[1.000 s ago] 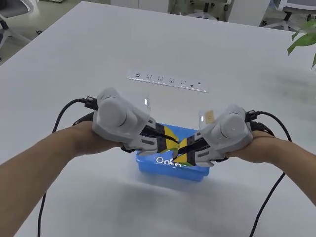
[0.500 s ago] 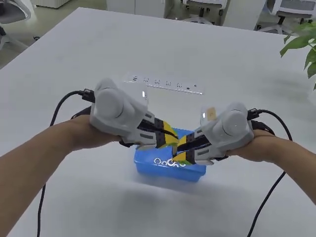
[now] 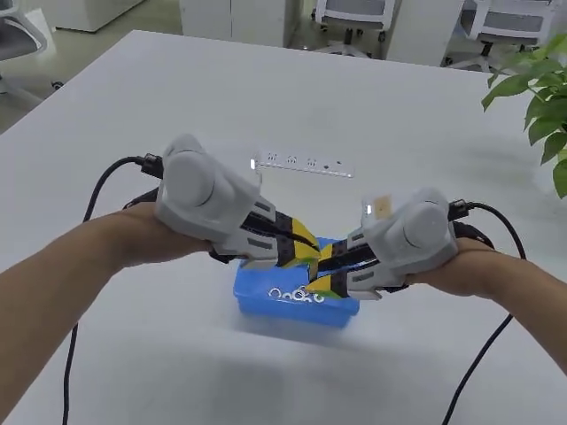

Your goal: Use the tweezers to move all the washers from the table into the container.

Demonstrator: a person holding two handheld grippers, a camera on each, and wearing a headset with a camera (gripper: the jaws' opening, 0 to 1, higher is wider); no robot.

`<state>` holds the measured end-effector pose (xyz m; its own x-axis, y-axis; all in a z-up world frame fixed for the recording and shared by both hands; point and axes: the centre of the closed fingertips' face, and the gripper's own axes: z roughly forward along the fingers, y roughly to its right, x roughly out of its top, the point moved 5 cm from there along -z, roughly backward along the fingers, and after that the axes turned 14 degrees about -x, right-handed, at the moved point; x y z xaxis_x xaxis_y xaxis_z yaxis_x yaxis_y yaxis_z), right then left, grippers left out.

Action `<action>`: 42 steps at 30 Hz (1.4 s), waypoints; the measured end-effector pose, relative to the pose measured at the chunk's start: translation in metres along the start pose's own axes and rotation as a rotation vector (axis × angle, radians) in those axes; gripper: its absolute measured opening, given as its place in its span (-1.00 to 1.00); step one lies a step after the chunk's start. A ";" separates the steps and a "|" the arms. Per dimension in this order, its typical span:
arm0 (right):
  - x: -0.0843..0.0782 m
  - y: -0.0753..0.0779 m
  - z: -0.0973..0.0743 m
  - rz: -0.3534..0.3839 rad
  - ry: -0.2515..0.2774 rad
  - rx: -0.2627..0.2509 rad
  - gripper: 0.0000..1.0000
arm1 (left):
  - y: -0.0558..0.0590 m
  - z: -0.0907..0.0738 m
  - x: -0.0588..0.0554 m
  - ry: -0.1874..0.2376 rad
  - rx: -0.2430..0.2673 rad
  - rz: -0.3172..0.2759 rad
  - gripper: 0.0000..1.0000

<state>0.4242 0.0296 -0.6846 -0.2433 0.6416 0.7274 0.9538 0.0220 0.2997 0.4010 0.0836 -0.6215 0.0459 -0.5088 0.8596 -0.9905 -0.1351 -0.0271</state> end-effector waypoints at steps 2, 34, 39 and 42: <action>0.002 -0.002 -0.003 0.002 0.004 -0.001 -0.76 | 0.002 -0.002 0.003 0.001 -0.005 0.005 -0.90; 0.003 -0.061 -0.009 -0.060 -0.064 0.021 -0.85 | 0.064 -0.016 -0.034 -0.107 -0.082 -0.028 -0.90; -0.002 -0.073 -0.007 -0.065 -0.086 0.030 -0.85 | 0.072 -0.013 -0.056 -0.150 -0.087 -0.046 -0.90; -0.005 -0.079 -0.004 -0.073 -0.102 0.033 -0.85 | 0.075 -0.010 -0.065 -0.155 -0.090 -0.063 -0.89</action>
<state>0.3491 0.0212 -0.7097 -0.2949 0.7117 0.6375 0.9399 0.0957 0.3279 0.3229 0.1150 -0.6743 0.1210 -0.6277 0.7690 -0.9923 -0.0978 0.0763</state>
